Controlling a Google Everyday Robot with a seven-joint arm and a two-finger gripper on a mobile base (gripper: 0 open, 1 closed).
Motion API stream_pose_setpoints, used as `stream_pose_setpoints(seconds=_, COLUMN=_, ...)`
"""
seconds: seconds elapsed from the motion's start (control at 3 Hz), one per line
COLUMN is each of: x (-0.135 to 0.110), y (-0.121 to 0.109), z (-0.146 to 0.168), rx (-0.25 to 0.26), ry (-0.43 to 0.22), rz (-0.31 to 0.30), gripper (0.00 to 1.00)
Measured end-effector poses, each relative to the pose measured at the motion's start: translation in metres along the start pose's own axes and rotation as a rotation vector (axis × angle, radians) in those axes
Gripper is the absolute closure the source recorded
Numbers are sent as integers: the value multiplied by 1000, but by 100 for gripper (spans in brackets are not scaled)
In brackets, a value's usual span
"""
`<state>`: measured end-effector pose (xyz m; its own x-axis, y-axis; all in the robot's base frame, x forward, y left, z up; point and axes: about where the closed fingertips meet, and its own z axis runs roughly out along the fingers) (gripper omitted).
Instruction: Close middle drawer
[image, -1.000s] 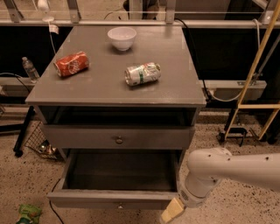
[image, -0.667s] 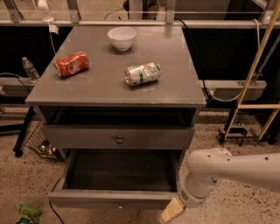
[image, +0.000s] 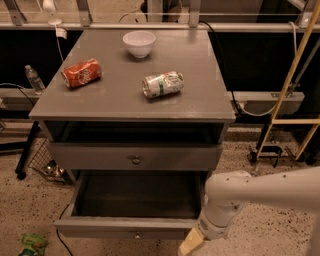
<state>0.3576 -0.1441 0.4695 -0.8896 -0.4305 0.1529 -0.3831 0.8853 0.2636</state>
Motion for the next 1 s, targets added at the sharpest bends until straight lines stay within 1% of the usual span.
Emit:
stream_pose_setpoints(seconds=0.33, x=-6, y=8, z=24, rx=35, ry=57, rz=69, gripper=0)
stream_pose_setpoints(seconds=0.67, x=-10, y=19, z=43, rx=57, ry=98, rz=119, gripper=0)
stream_pose_setpoints(seconds=1.0, x=-17, y=35, z=64, rx=5, ry=116, rz=134, gripper=3)
